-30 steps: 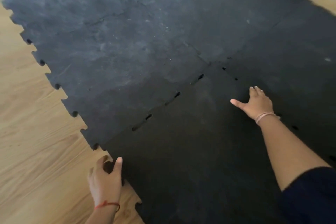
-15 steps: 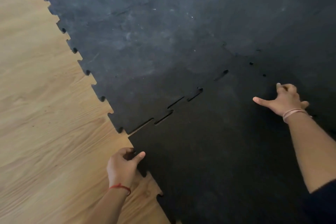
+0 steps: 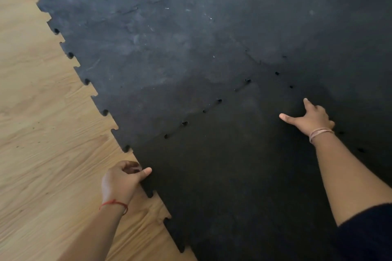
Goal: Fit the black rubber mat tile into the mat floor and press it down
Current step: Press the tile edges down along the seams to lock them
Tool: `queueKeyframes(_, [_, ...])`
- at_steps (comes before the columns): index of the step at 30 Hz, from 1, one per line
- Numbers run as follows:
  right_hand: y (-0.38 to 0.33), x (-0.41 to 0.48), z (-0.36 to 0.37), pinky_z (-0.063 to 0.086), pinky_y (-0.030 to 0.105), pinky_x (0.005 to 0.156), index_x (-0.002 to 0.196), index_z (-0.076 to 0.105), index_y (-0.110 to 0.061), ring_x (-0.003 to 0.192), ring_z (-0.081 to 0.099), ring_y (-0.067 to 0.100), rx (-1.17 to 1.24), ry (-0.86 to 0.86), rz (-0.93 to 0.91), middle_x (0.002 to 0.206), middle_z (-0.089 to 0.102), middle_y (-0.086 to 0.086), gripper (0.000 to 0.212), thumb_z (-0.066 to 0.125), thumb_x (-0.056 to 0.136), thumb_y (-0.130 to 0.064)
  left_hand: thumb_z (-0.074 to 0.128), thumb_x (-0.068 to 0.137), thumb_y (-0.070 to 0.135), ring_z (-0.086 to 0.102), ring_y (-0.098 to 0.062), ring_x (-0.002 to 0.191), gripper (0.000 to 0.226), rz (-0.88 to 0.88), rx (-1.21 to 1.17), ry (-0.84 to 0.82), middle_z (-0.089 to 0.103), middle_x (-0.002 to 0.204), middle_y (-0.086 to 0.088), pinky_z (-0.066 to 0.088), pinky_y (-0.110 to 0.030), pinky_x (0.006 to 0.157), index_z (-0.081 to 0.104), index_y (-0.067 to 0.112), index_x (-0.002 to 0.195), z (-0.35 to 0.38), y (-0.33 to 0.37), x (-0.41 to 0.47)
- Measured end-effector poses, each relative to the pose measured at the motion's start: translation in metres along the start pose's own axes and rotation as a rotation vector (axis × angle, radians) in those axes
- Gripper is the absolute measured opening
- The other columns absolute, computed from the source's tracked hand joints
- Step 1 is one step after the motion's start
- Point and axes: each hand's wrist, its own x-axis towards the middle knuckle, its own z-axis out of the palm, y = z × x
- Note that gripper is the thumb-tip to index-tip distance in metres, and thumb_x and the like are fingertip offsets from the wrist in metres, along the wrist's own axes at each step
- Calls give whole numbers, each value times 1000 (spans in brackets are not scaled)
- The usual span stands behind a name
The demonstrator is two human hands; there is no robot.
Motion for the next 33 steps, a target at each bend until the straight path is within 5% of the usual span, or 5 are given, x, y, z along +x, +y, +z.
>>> queueKeyframes(7, [-33,-26,20,19,43,113,150,14,-9,146,5,33,-190,103,-224,158,5,18,99,52,78,-66,62,82,28,37,-32,124,59,516,351,190,46,127,-20,30,-42,105,42,0,130,18,45,-4])
queueKeyframes(10, [-75,-47,34,12,42,116,150,8,-10,146,-2,29,-179,71,-428,159,-2,13,97,43,81,-68,53,87,39,32,-33,129,62,443,393,169,40,135,-18,28,-43,108,39,0,134,34,64,-1])
queueKeyframes(16, [-135,-76,58,1,38,117,150,-3,-12,146,-10,24,-153,37,-658,159,-11,8,101,30,78,-76,51,84,49,45,-37,99,51,363,529,155,50,102,-20,41,-47,86,54,0,99,36,53,8])
queueKeyframes(25, [-119,-62,70,-5,37,116,149,-5,-13,145,-15,21,8,-25,-444,159,-13,6,98,22,80,-77,31,88,54,51,-22,50,58,469,284,213,53,52,-6,42,-32,47,52,10,55,14,77,13])
queueKeyframes(33, [-112,-61,75,-5,38,117,148,-11,-11,145,-16,24,-253,-14,-511,158,-16,7,86,17,88,-67,49,90,26,49,-40,109,34,463,435,226,56,112,-22,40,-49,94,58,-2,107,33,19,12])
